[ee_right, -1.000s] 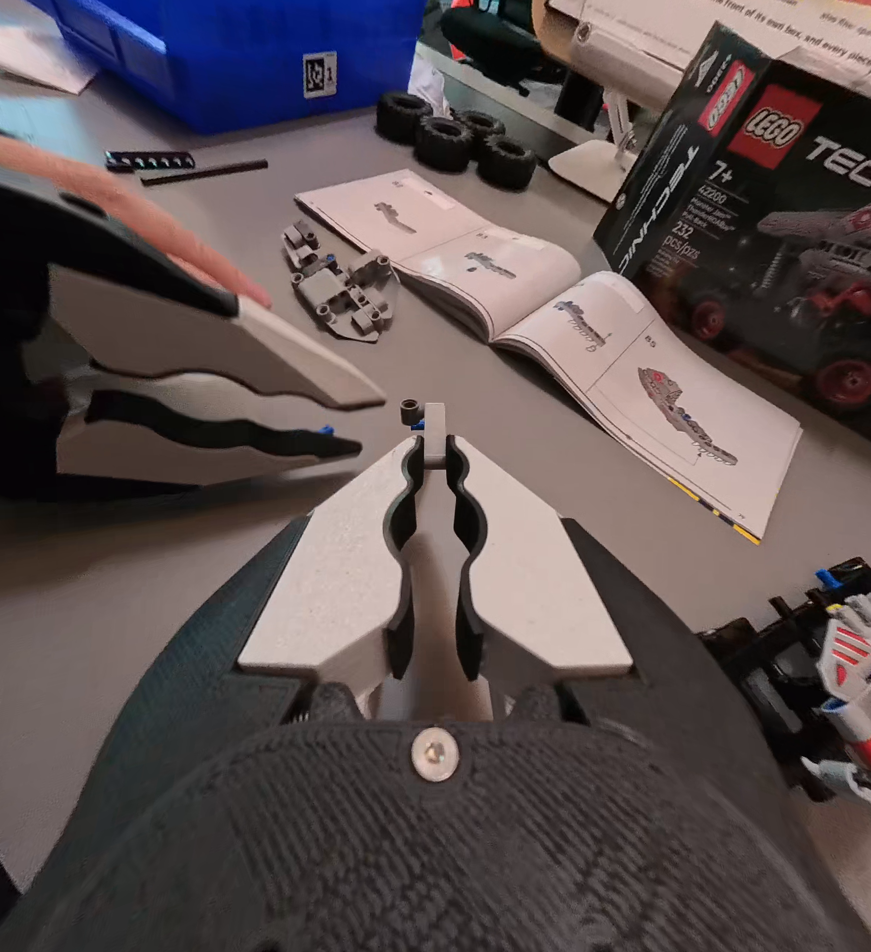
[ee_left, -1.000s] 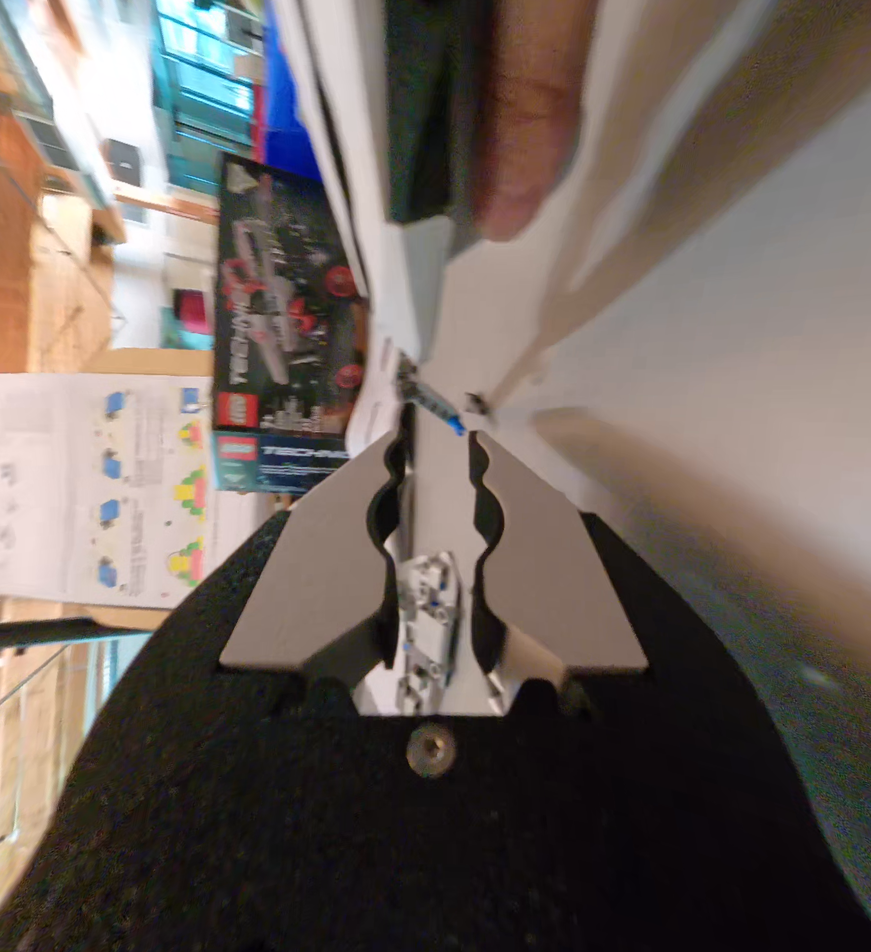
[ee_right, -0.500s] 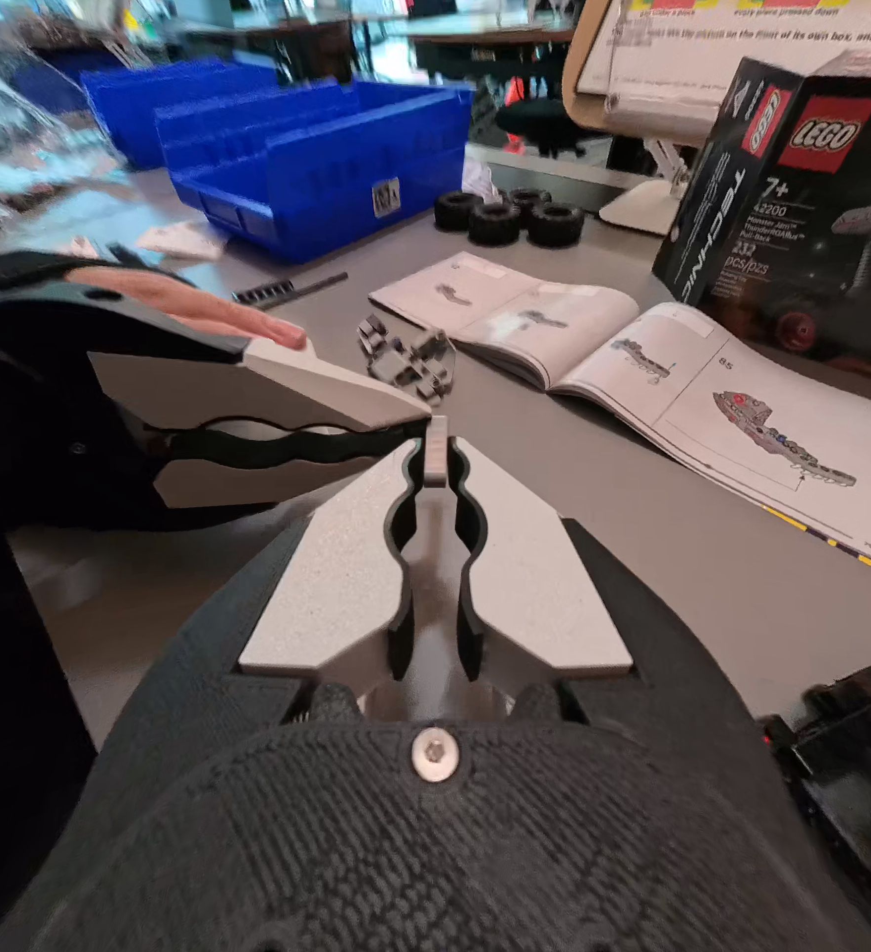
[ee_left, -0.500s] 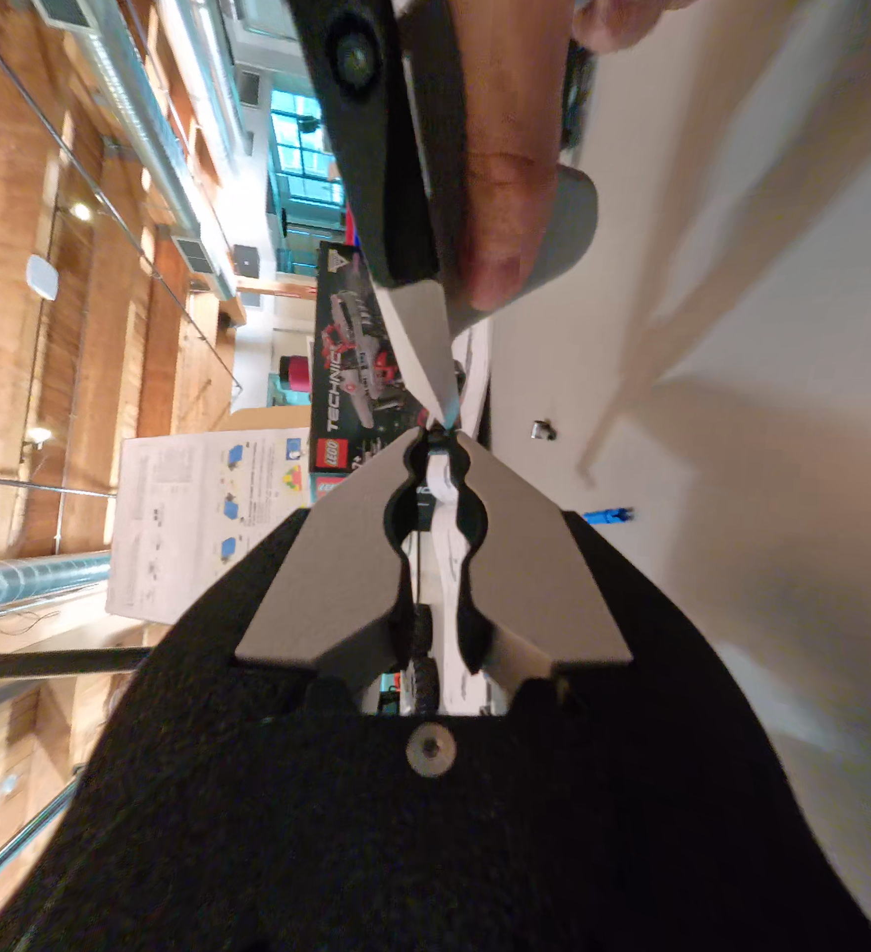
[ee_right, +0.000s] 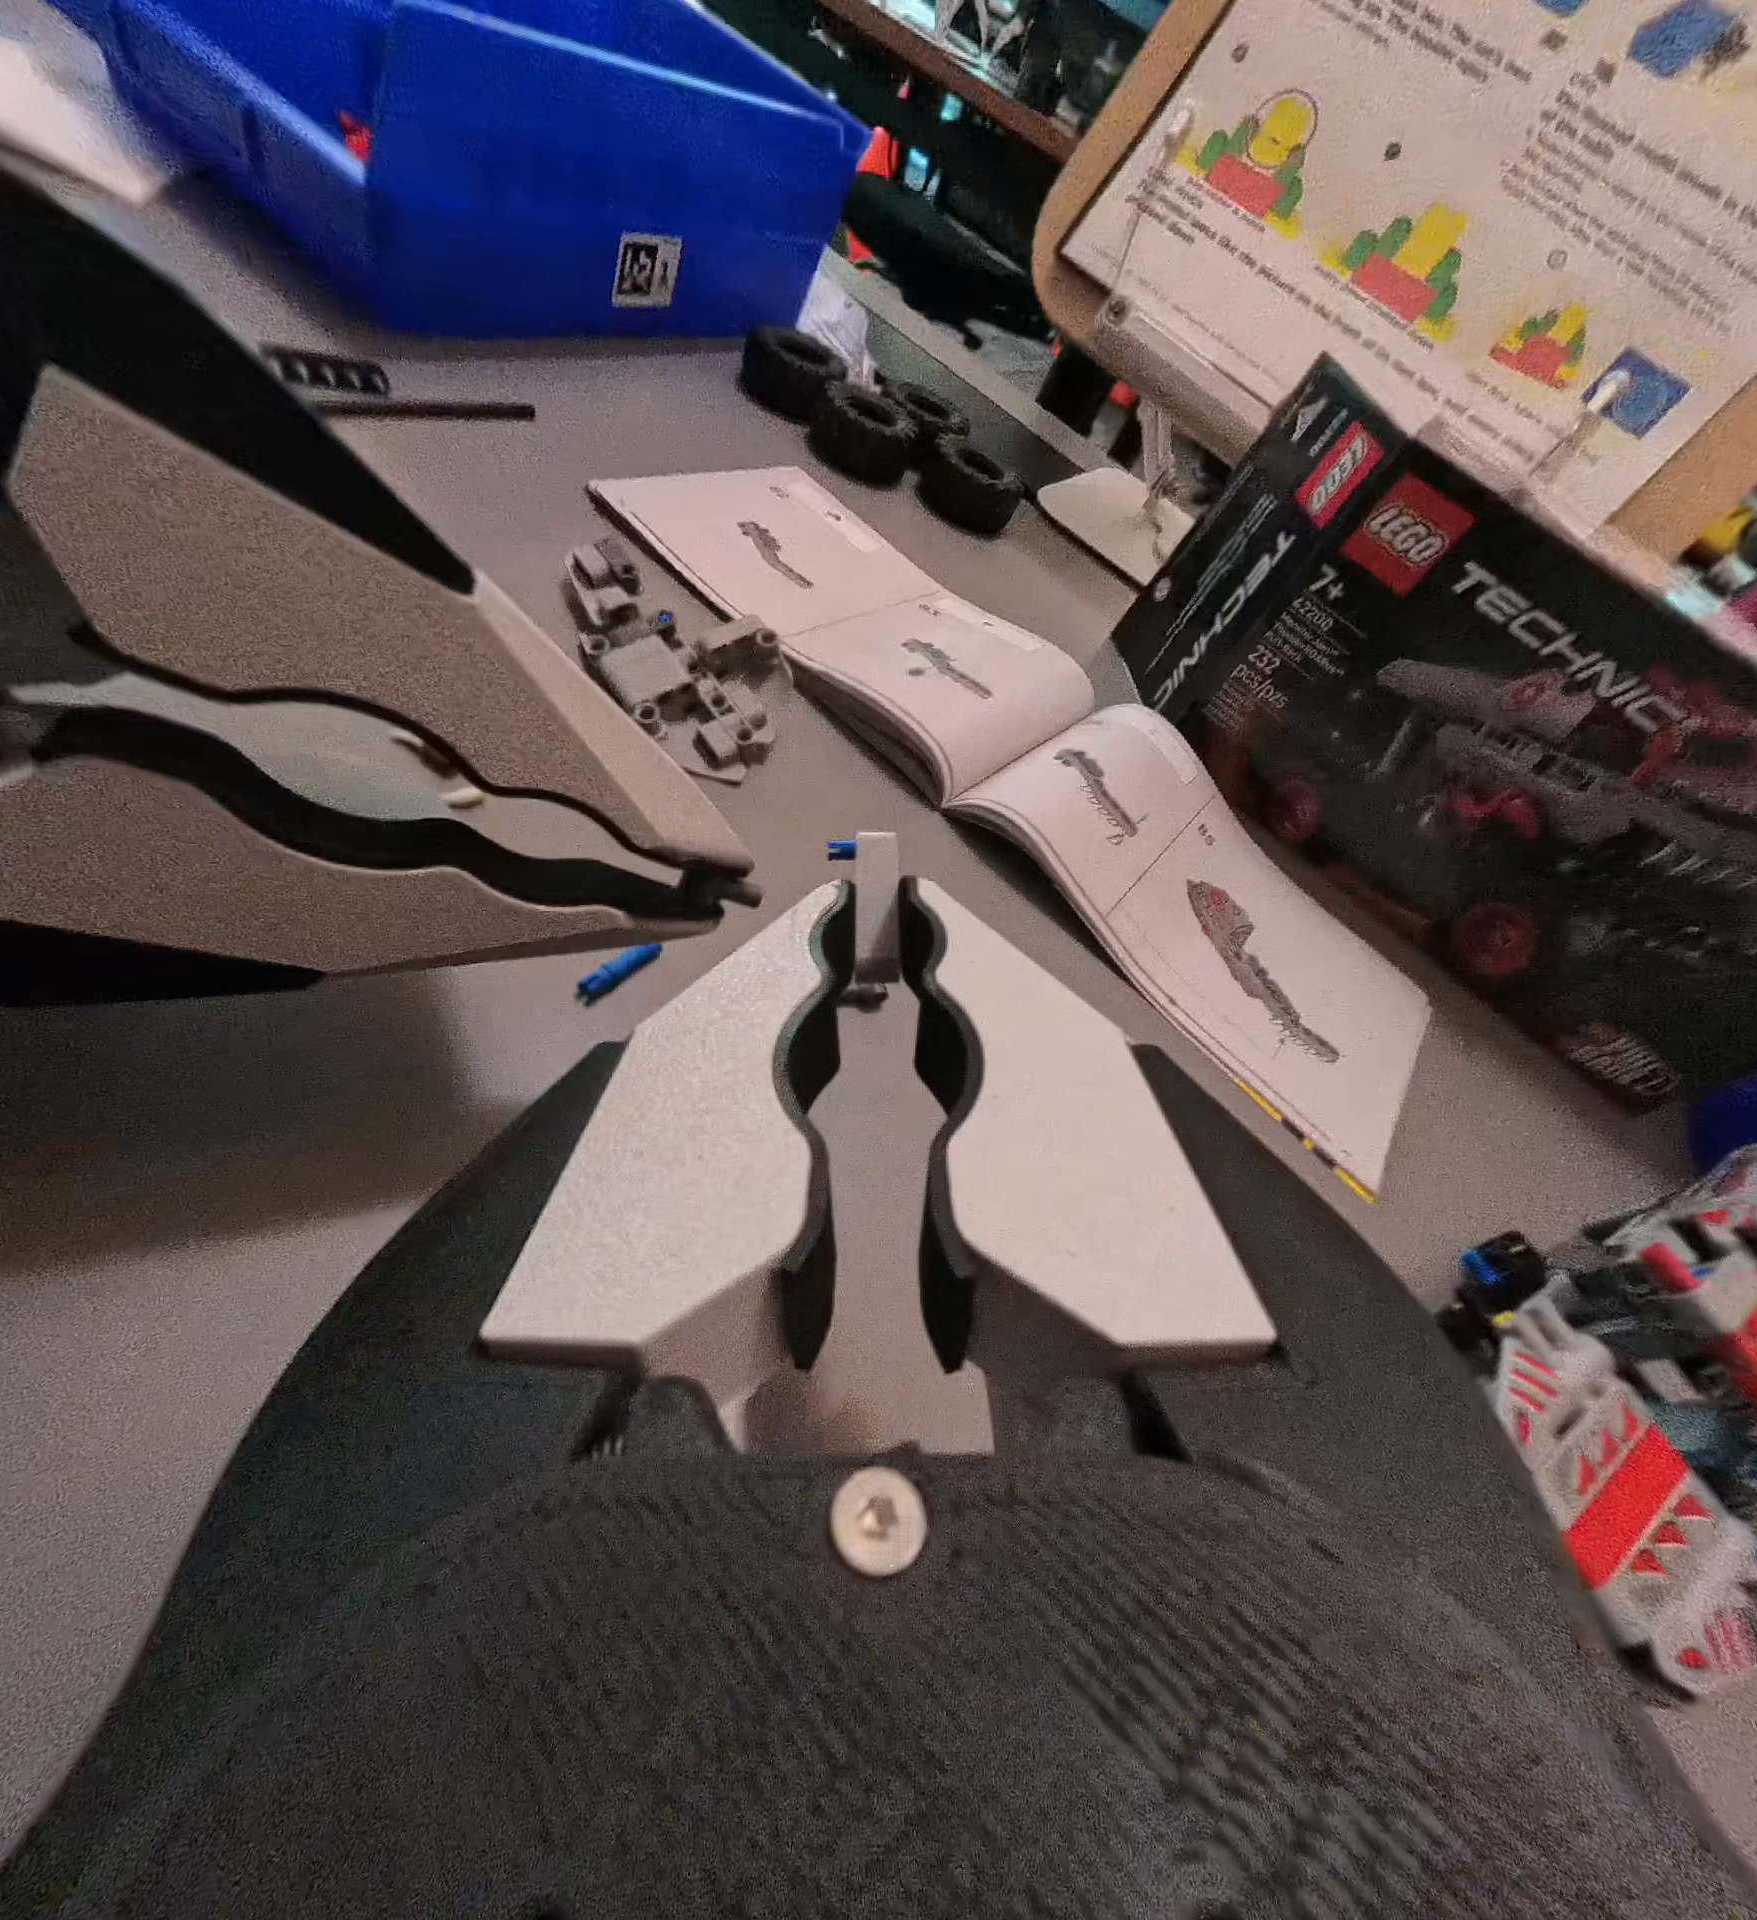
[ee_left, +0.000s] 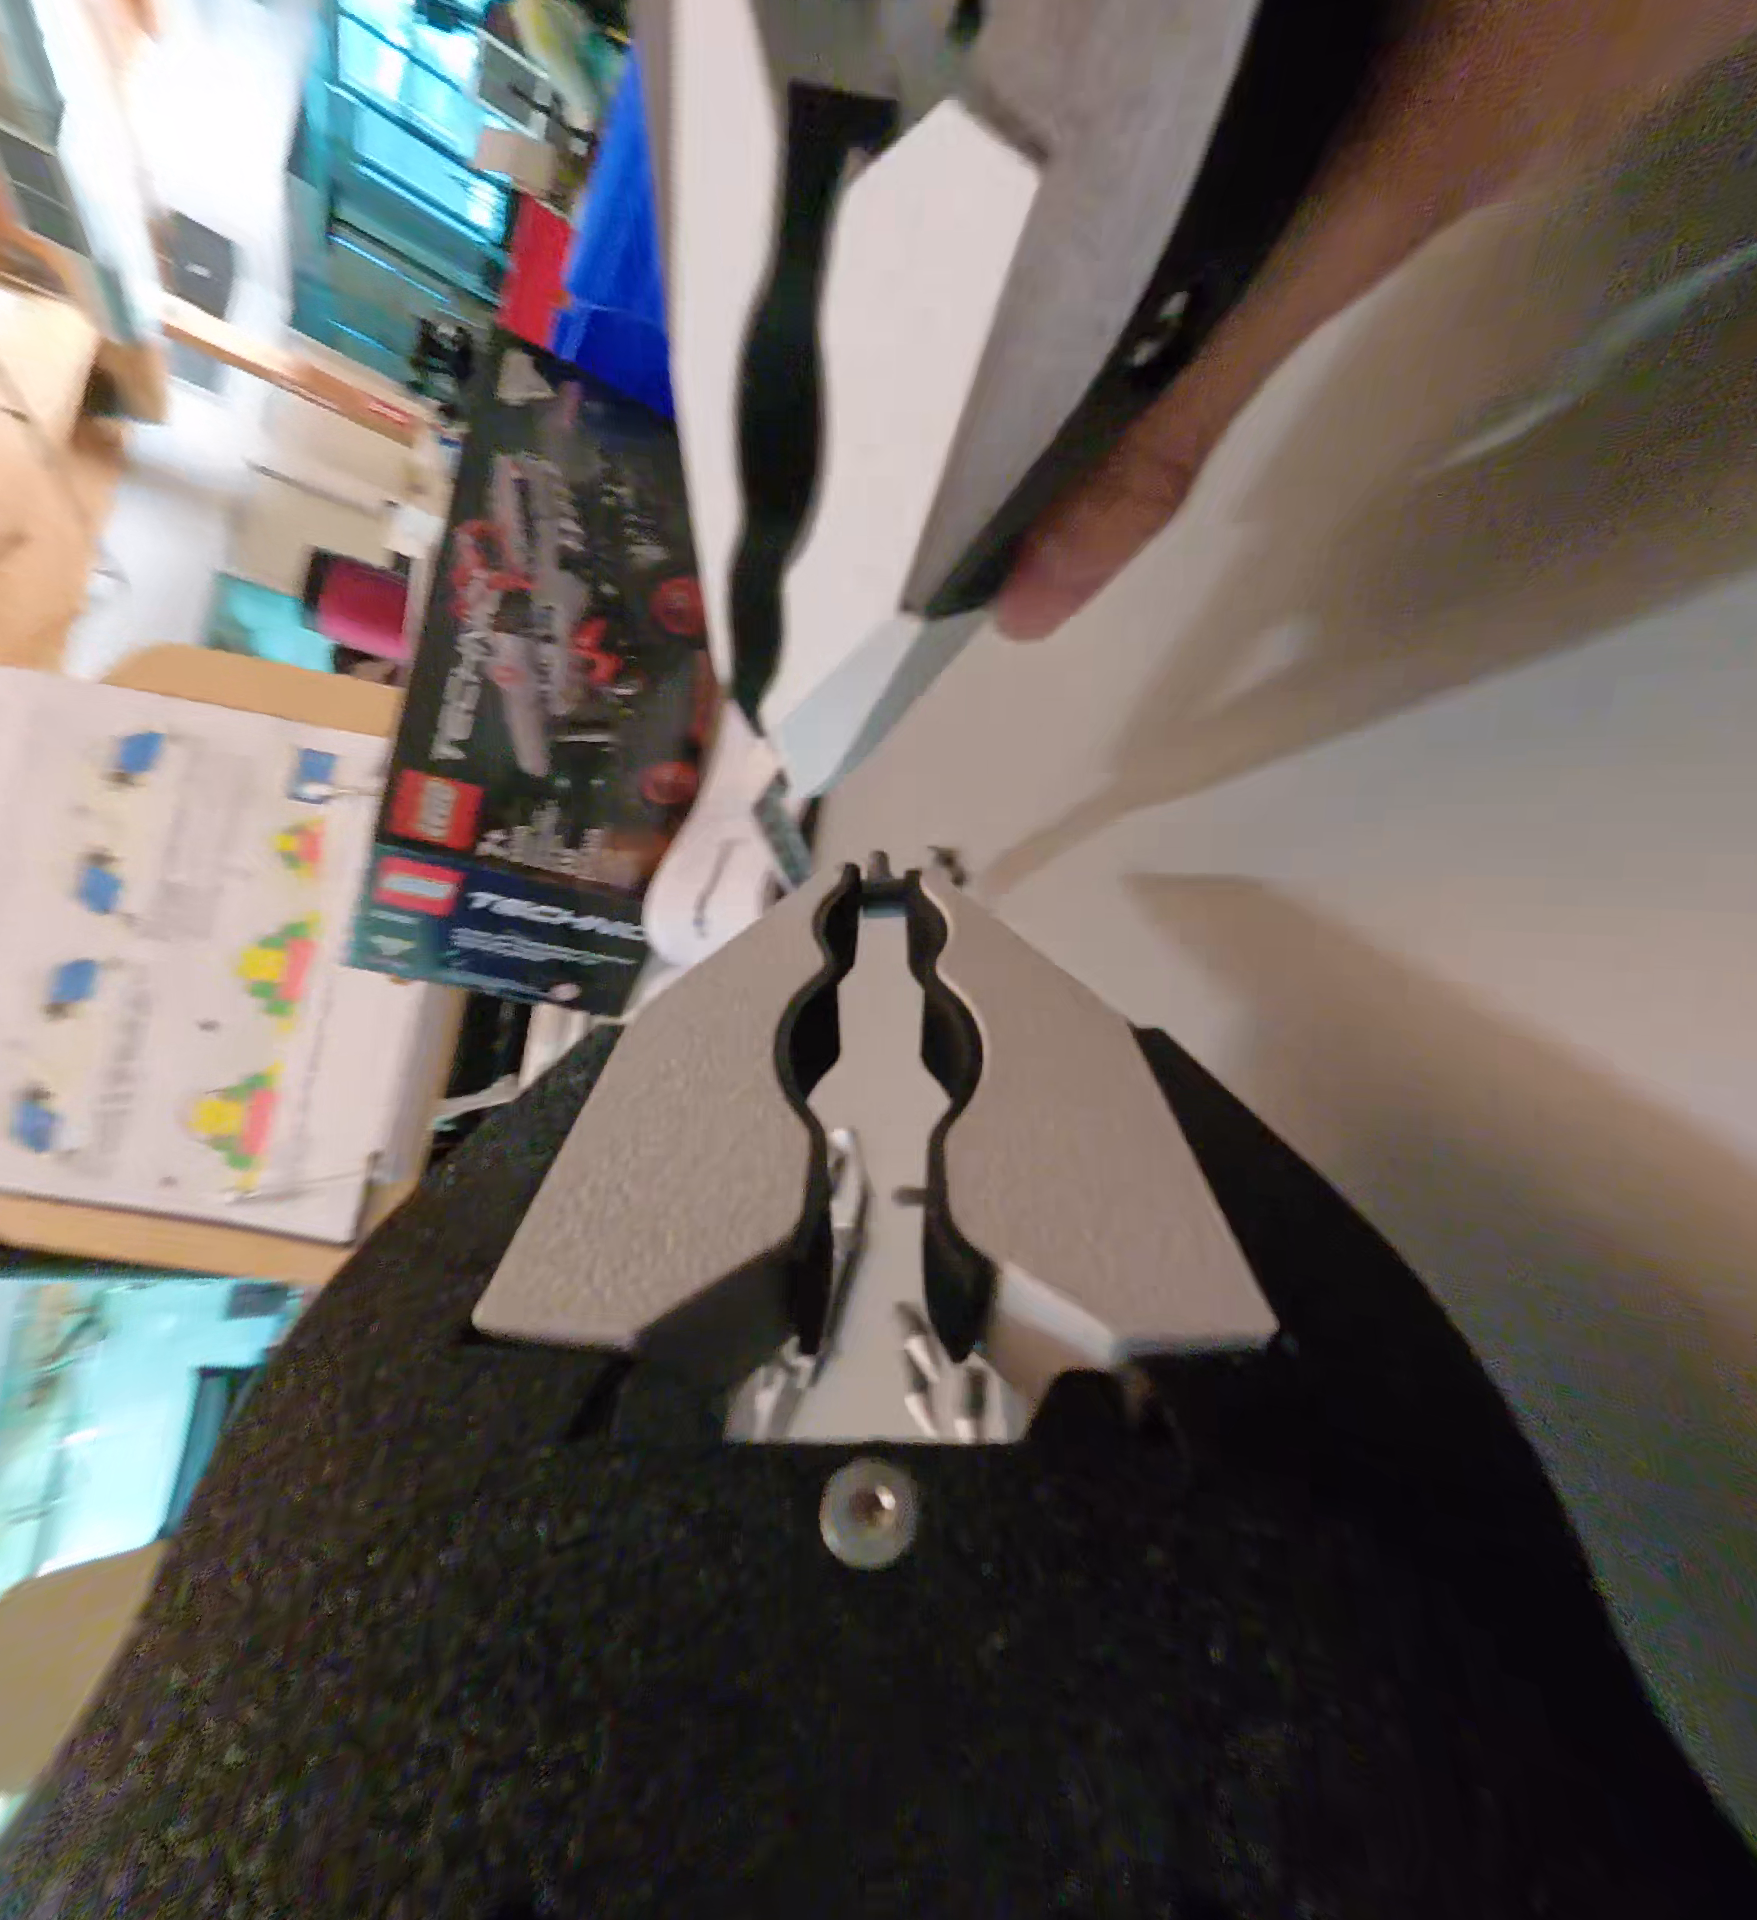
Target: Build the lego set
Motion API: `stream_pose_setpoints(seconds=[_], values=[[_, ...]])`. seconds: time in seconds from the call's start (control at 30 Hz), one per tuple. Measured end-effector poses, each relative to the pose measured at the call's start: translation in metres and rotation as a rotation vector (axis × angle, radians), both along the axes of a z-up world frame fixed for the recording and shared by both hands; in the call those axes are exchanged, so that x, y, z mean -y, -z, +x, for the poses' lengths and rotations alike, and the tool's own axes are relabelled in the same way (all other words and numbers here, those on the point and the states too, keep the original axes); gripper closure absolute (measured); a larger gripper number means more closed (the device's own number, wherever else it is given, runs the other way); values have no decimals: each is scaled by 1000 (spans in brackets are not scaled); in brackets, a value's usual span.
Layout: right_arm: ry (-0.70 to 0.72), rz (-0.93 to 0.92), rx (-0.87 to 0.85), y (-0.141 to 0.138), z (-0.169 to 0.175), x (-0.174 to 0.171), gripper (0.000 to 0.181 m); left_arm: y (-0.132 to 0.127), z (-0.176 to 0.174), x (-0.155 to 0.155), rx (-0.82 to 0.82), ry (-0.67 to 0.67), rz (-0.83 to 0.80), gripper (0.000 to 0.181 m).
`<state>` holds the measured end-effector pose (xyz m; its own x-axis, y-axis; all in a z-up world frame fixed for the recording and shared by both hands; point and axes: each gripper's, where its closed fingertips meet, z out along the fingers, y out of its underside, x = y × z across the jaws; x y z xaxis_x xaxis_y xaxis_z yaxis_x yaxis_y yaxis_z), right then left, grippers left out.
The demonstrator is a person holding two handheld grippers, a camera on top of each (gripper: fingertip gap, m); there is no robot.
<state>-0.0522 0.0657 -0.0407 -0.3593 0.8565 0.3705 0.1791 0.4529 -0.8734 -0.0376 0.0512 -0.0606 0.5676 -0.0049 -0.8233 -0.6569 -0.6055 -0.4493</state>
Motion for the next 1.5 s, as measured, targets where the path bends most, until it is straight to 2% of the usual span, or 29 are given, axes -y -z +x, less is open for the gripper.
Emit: stream_pose_setpoints(seconds=[0.1, 0.2, 0.27, 0.37, 0.47, 0.57, 0.67, 0.9, 1.27, 1.5], values=[[-14, 82, -50, -3, 0, -10, 175, 23, 6, 2, 57, -25, -85, 172], [-56, 18, -37, -1, 5, -15, 175, 36, 8, 5, 95, -33, -121, 158], [-71, 7, -33, 3, 8, -16, 175, 36, 9, 10, 166, -30, -104, 151], [-116, 59, -29, 10, 13, -12, 175, 29, 14, 22, 348, 34, -83, 151], [-193, 129, -31, 15, 18, -5, 175, 28, 11, 37, 498, 143, -172, 152], [-220, 161, -44, 17, 19, -4, 175, 34, -5, 45, 471, 233, -311, 154], [-292, 150, -75, 14, 25, 4, 175, 43, -12, 37, 415, 336, -425, 156], [-347, 152, -78, 19, 35, 5, 175, 50, -9, 24, 594, 444, -532, 163], [-418, 453, -99, 41, 45, 15, 174, 51, 0, 32, 621, 437, -547, 167], [-465, 527, -59, 58, 52, 21, 167, 51, 3, 26, 583, 441, -570, 166]])
